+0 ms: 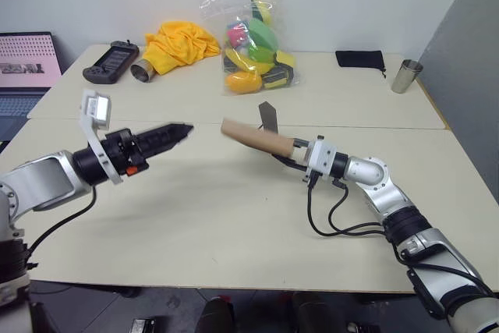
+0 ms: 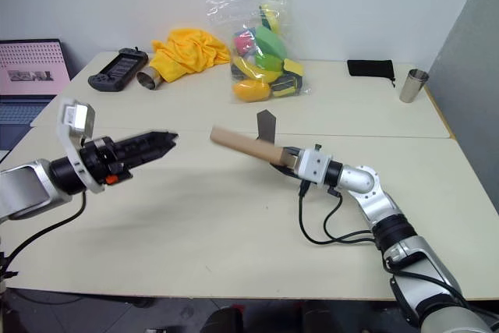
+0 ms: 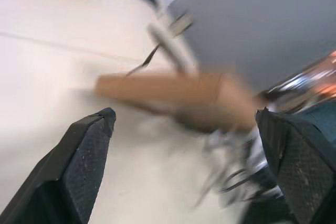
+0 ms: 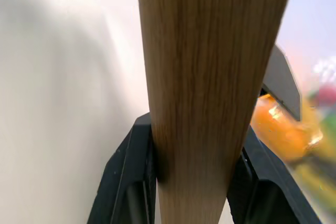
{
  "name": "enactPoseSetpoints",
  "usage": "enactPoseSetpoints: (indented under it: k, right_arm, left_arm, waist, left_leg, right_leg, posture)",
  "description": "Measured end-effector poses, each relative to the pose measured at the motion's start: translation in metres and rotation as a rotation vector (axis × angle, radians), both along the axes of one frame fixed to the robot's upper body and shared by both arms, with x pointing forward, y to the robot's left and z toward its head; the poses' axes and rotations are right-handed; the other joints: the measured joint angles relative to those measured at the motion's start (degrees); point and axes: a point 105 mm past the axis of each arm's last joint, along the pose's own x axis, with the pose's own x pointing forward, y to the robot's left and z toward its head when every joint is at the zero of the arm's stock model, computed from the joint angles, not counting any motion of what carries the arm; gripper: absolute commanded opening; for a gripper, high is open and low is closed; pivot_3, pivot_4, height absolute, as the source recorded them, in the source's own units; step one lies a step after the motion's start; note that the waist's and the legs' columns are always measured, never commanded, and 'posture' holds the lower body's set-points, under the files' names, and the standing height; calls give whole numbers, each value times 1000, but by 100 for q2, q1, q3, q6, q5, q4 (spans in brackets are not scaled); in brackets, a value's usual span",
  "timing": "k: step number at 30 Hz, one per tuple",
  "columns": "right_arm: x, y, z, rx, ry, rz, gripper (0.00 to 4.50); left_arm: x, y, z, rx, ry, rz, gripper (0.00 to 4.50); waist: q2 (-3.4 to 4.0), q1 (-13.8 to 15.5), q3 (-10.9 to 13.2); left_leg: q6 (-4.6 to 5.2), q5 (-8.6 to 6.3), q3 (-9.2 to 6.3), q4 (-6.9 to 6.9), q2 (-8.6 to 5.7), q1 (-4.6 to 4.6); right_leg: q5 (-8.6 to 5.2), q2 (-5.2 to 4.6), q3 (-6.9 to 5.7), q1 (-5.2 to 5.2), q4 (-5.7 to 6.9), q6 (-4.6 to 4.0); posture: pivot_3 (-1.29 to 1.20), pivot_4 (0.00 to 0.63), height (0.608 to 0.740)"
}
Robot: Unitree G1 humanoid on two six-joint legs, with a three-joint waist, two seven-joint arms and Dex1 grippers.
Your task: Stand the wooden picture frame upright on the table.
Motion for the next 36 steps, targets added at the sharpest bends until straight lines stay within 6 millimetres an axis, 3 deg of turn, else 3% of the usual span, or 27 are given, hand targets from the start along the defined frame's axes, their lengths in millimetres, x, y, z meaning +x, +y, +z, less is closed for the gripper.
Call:
enactPoseSetpoints:
  k: [3,6,9,12,17,19,21,24,29,33,36]
  right_arm:
    - [11,15,14,136,321,31,1301]
    - [19,30,24,207,550,57,1301]
    - [25,31,13,193,637,30,1301]
    - [29,26,-19,149,742,-29,1301]
    - [27,32,-25,140,708,-21,1301]
    - [25,31,-27,153,700,-21,2007]
    - [22,28,-36,133,714,-34,2420]
    - [16,18,-52,106,739,-62,3216]
    - [6,-17,-52,1,628,-127,4327]
    - [-14,-51,-52,-56,562,-205,4458]
    - [-25,-67,-22,-23,496,-271,4458]
  left_arm:
    - [4,-3,-19,258,-94,37,4500]
    - [7,-10,-28,407,-212,35,4500]
    - [12,-11,-27,422,-289,62,4500]
    - [19,-7,-29,430,-328,111,4500]
    - [22,-8,-32,422,-334,113,4500]
    - [22,-9,-32,423,-336,106,4500]
    - [22,-11,-32,420,-338,97,4500]
    - [26,-10,-30,407,-338,92,4500]
    - [32,-9,-31,396,-317,78,4500]
    - [37,1,-37,407,-290,94,4500]
    - [38,7,-40,413,-271,95,4500]
  waist:
    - [1,1,1]
    - [1,10,0]
    - [1,47,0]
    - [0,79,1]
    - [0,43,0]
    - [0,24,0]
    - [-2,18,-1]
    - [-2,39,-1]
    - [-2,45,-1]
    - [-1,45,0]
    - [-1,0,0]
  left_leg:
    - [5,-2,1,-3,2,3]
    - [10,-5,3,-6,3,0]
    - [13,-7,5,-10,1,-8]
    - [13,-8,7,-10,0,-22]
    - [13,-8,7,-9,2,-13]
    - [13,-8,6,-9,2,-9]
    - [13,-8,4,-9,2,-11]
    - [13,-8,4,-8,1,-13]
    - [13,-8,1,-10,1,-14]
    - [13,-8,2,-10,1,-15]
    - [13,-8,2,-10,3,-10]
  right_leg:
    - [0,6,1,-4,3,-3]
    - [-1,10,2,-7,0,-6]
    - [-3,10,3,-9,-16,-7]
    - [-3,10,7,-16,-25,-7]
    - [-3,12,7,-15,-7,-6]
    - [-3,13,6,-11,-6,-6]
    - [-3,13,3,-10,-7,-6]
    - [-3,13,3,-11,-9,-6]
    - [-4,13,1,-11,-10,-5]
    - [-4,13,5,-11,-11,-5]
    - [-4,18,8,-12,-6,-4]
  posture:
    - [0,150,740]
    - [0,150,740]
    - [0,150,740]
    - [0,150,740]
    - [0,150,740]
    - [0,150,740]
    - [0,150,740]
    - [0,150,740]
    - [0,150,740]
    - [0,150,740]
    - [0,150,740]
